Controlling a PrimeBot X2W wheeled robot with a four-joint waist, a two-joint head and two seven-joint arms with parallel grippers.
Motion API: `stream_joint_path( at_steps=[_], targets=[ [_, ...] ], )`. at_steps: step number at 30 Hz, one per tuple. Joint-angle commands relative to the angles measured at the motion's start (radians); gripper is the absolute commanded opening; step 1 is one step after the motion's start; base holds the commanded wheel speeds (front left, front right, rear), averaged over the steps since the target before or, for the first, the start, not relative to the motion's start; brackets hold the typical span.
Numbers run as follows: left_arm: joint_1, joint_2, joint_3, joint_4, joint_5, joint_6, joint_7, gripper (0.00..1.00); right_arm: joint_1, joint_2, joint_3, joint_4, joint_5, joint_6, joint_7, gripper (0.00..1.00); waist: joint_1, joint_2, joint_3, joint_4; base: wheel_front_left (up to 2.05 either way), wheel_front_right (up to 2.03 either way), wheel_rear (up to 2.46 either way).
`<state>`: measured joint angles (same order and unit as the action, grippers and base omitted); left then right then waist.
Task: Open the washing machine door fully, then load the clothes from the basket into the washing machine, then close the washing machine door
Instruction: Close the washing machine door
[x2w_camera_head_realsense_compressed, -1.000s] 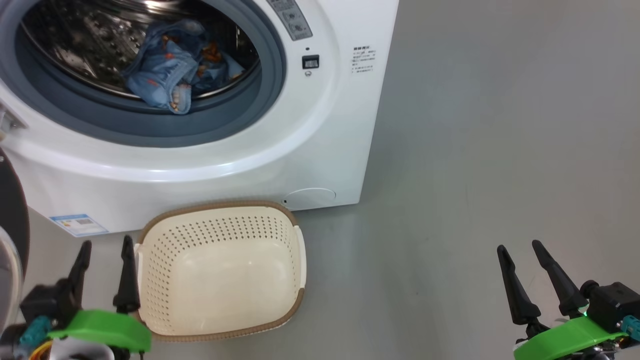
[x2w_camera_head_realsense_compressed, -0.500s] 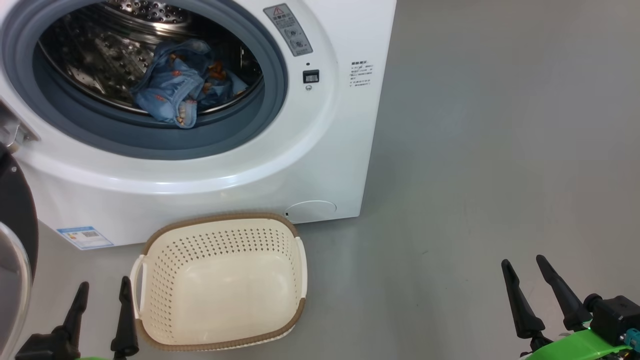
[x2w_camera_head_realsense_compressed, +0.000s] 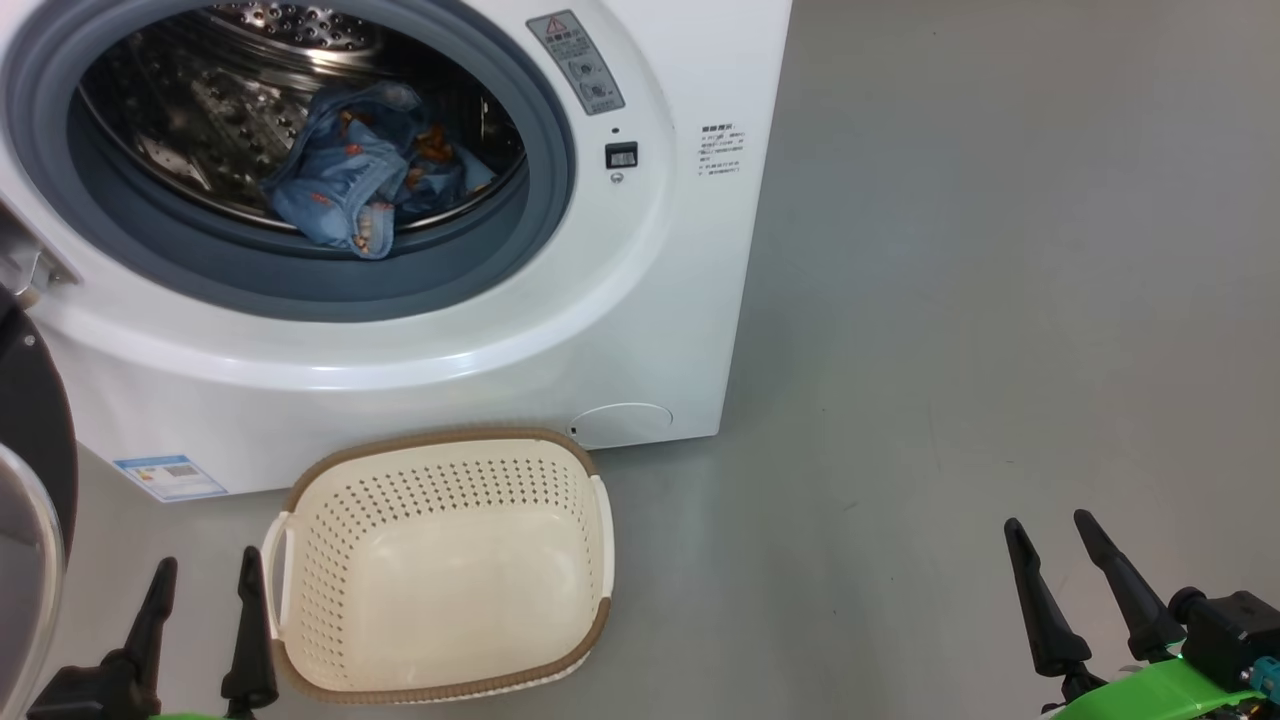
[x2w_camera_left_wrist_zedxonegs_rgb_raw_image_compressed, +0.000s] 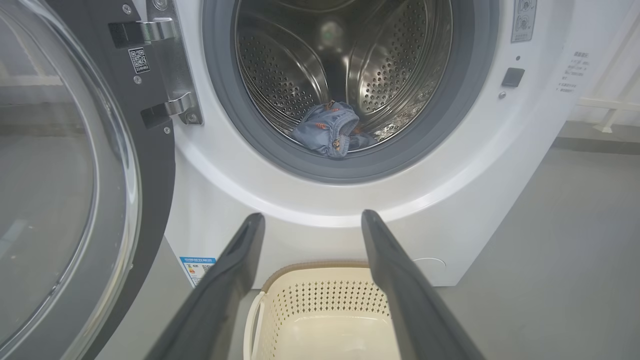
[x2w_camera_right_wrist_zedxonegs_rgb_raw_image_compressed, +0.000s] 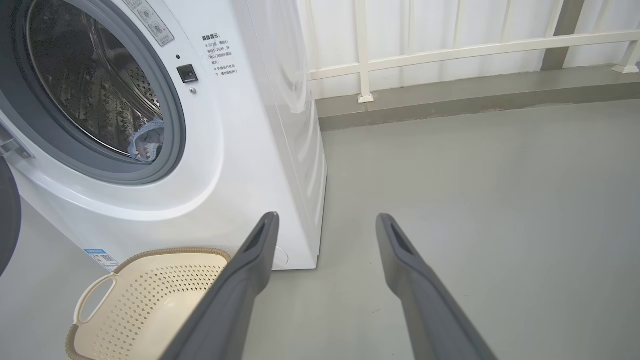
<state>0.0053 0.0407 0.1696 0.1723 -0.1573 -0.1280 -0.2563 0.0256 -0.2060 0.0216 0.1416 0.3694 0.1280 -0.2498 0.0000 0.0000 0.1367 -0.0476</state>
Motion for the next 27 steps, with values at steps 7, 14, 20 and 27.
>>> stream_joint_path(
  at_steps=[7,14,20,27],
  targets=[
    [-0.004,0.011,0.034,-0.032,-0.004,0.000,-0.005,1.00,0.004,-0.017,0.015,-0.025,-0.003,0.003,-0.012,1.00,0.0000,0.0000,0.001,0.001,-0.63,0.63,0.00],
    [-0.002,0.010,0.028,-0.033,-0.006,0.000,-0.005,1.00,0.000,-0.015,0.014,-0.026,-0.004,0.003,-0.012,1.00,0.0000,0.0000,0.004,-0.002,-1.53,1.53,0.00],
    [0.002,0.010,0.013,-0.041,-0.015,-0.002,-0.005,1.00,0.000,-0.013,0.018,-0.024,-0.003,0.003,-0.012,1.00,0.0000,0.0000,0.002,-0.003,-1.13,1.13,0.00],
    [0.000,0.013,0.009,-0.044,-0.017,-0.002,-0.005,1.00,0.003,-0.014,0.016,-0.026,-0.003,0.003,-0.012,1.00,0.0000,0.0000,0.000,-0.001,-0.27,0.27,0.00]
  ],
)
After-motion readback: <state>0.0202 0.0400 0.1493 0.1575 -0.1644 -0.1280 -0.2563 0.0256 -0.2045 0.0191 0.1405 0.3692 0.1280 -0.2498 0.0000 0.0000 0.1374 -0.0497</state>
